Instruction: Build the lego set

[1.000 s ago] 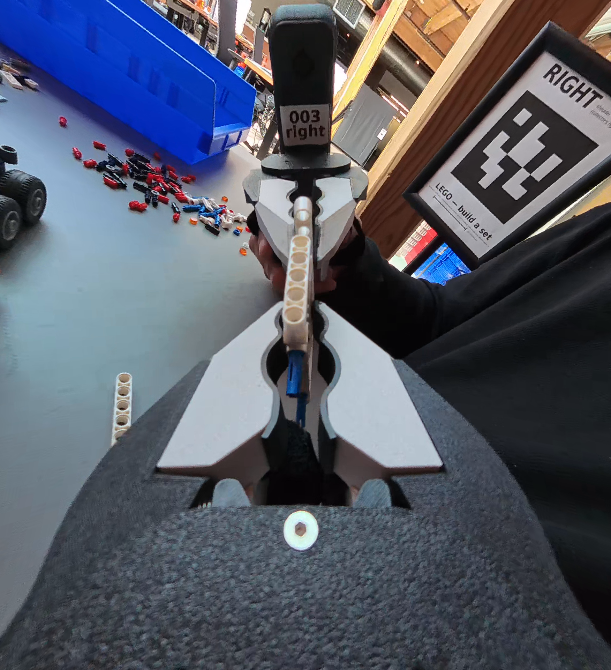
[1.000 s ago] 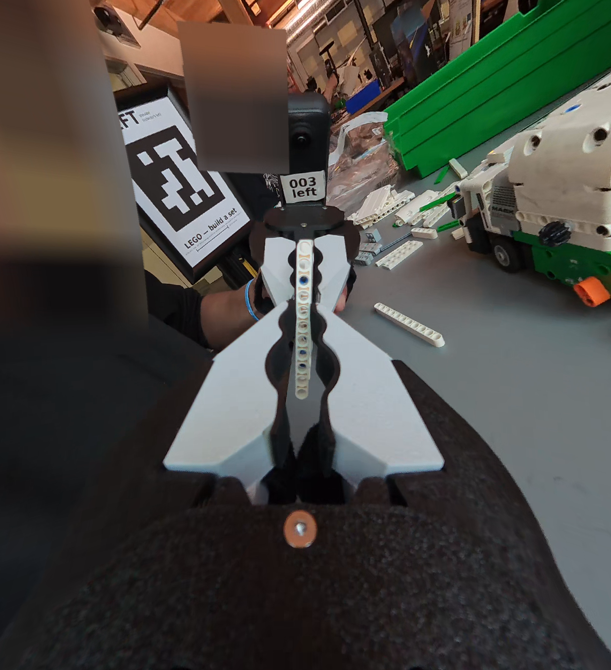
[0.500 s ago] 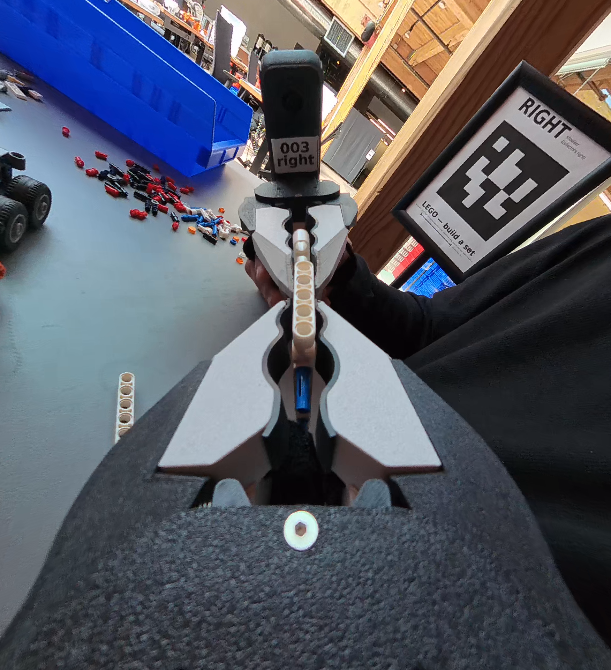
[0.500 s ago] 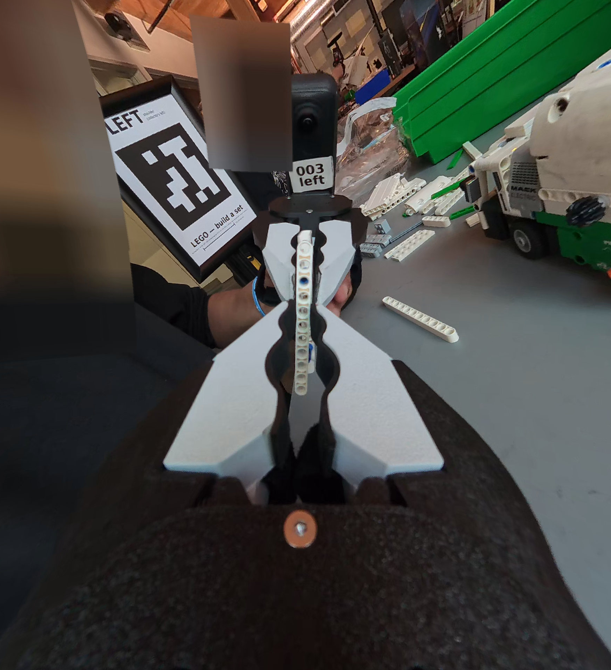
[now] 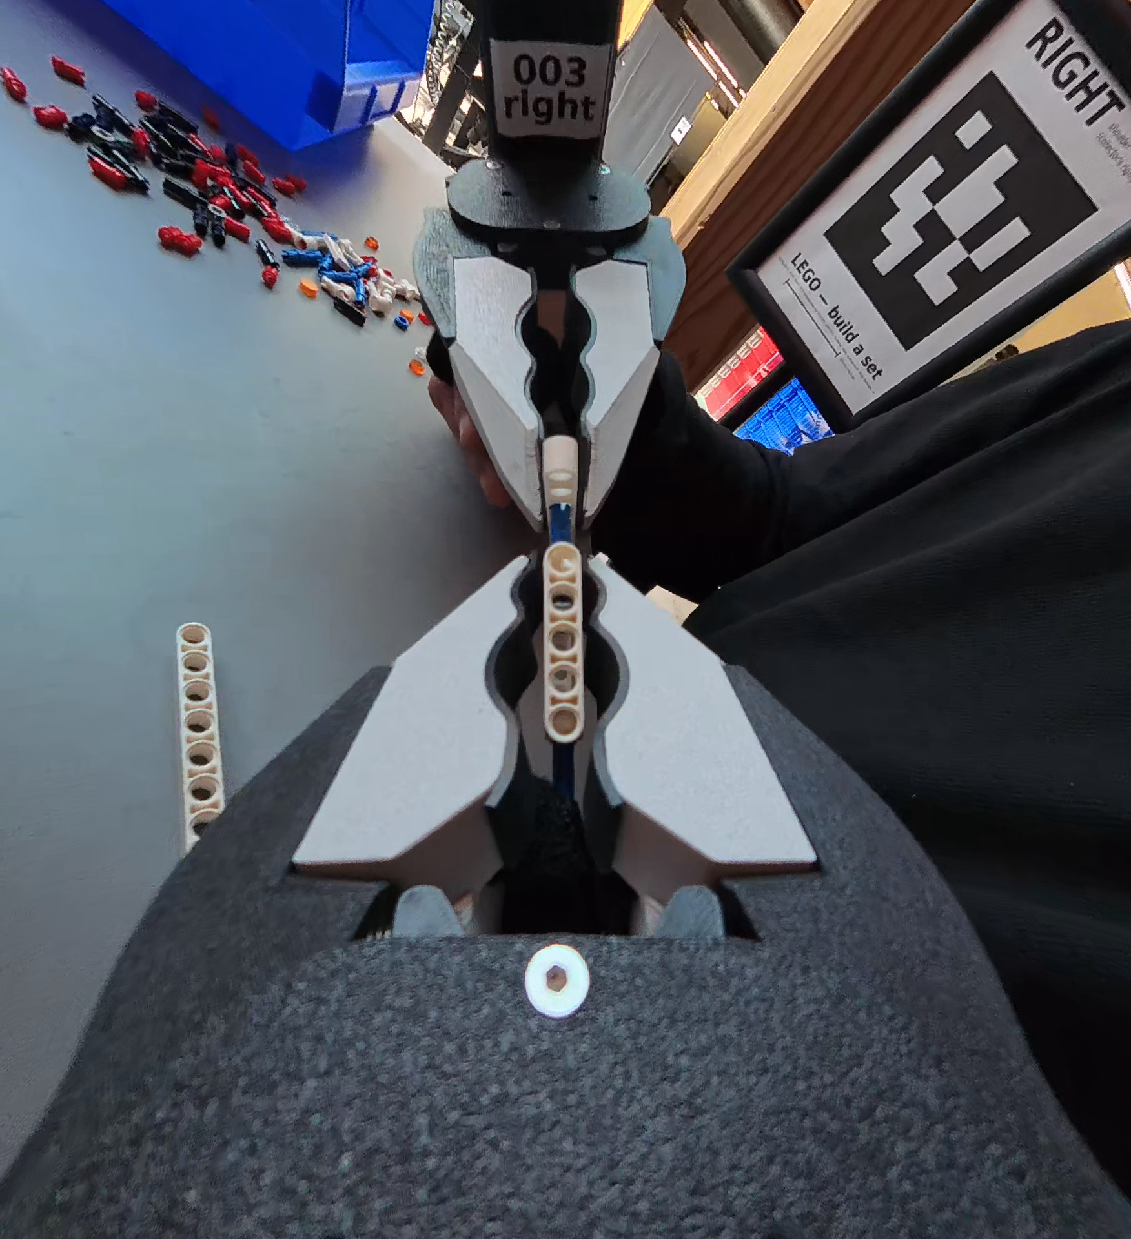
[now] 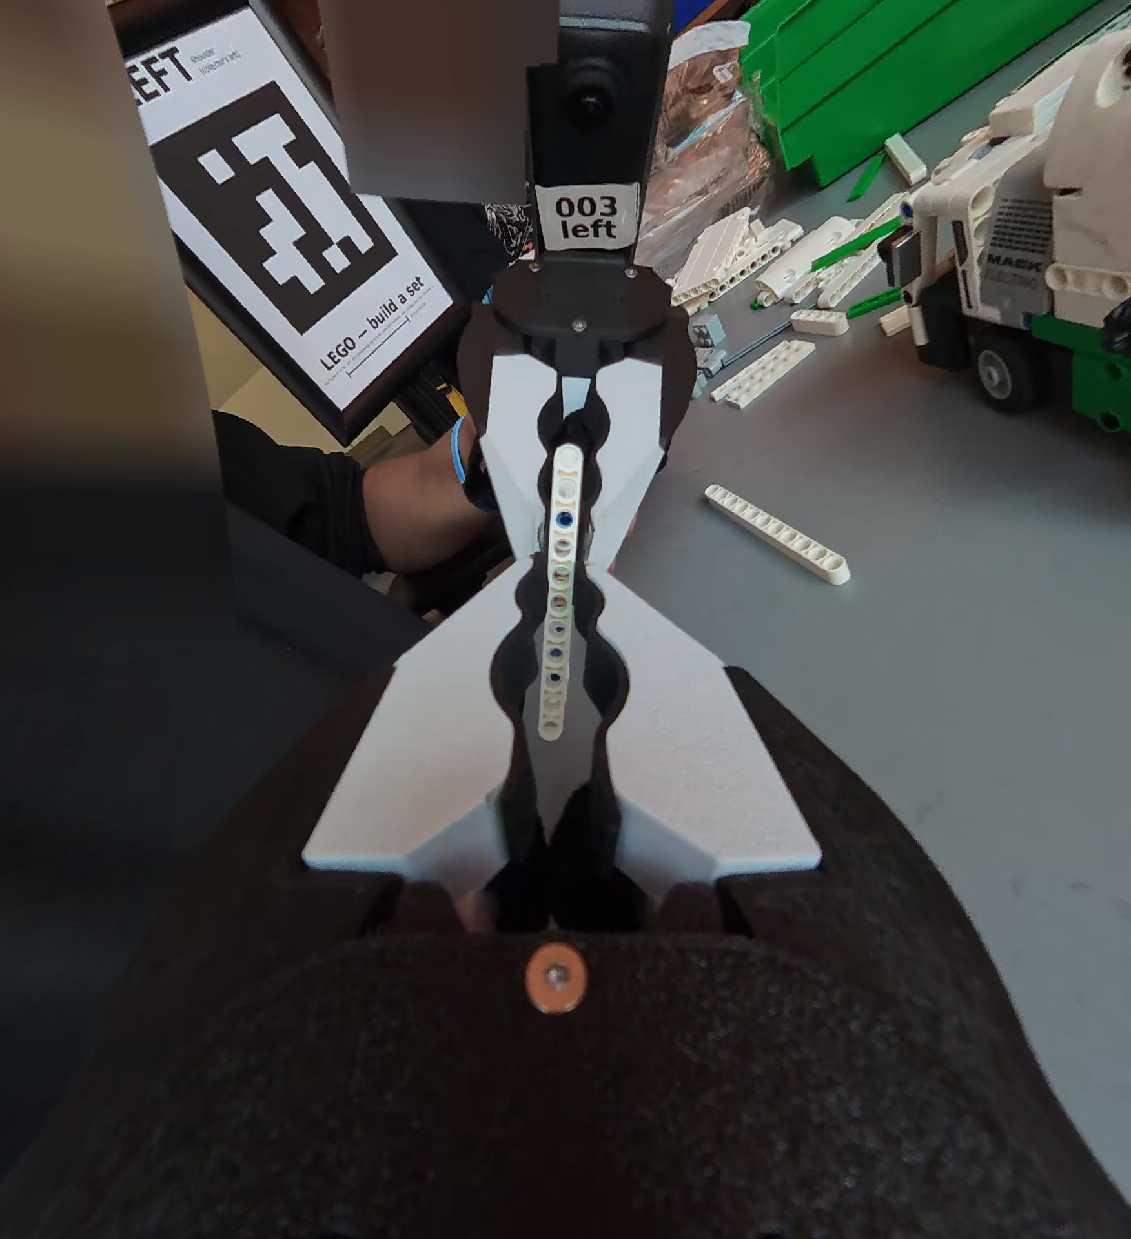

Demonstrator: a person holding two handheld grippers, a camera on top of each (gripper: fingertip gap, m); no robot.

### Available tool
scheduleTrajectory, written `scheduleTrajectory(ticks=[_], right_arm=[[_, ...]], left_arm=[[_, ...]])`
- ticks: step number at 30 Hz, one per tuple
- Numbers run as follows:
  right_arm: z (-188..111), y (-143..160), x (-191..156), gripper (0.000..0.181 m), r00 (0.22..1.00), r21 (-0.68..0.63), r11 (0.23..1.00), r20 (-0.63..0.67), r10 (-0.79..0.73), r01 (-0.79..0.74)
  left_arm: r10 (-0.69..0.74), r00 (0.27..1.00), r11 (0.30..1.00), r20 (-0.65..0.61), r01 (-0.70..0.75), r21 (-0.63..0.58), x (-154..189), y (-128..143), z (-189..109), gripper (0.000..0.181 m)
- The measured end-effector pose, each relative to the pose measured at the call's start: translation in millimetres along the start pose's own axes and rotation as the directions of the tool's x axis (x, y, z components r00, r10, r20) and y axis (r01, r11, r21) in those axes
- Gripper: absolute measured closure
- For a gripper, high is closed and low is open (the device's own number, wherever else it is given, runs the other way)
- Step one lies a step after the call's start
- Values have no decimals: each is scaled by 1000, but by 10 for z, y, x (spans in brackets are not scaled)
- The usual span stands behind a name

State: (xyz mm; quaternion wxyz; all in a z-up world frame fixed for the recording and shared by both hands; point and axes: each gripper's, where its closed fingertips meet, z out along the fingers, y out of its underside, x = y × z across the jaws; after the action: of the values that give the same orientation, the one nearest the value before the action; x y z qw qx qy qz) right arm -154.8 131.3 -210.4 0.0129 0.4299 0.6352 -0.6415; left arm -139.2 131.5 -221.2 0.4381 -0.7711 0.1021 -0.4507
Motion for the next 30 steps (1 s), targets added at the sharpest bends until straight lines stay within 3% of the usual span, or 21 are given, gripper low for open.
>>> scheduleTrajectory(ticks=[3, 10, 18, 30], right_arm=[[-9, 49, 9, 175, 1000, -72, 997, -5, 11, -11], [-38, 202, 10, 175, 1000, -370, 929, -6, -15, 11], [-5, 80, 17, 175, 999, -286, 957, 4, -50, 49], [23, 72, -10, 175, 999, -237, 971, 41, -19, 29]], left_arm=[[-6, 1000, 1000, 5, 7, -29, -14, 37, 29, 175], [30, 999, 995, 45, -25, -102, -35, 138, 104, 175], [2, 1000, 999, 21, -1, -45, -29, 61, 54, 175], [0, 1000, 998, 8, 0, -58, -14, 79, 65, 175]])
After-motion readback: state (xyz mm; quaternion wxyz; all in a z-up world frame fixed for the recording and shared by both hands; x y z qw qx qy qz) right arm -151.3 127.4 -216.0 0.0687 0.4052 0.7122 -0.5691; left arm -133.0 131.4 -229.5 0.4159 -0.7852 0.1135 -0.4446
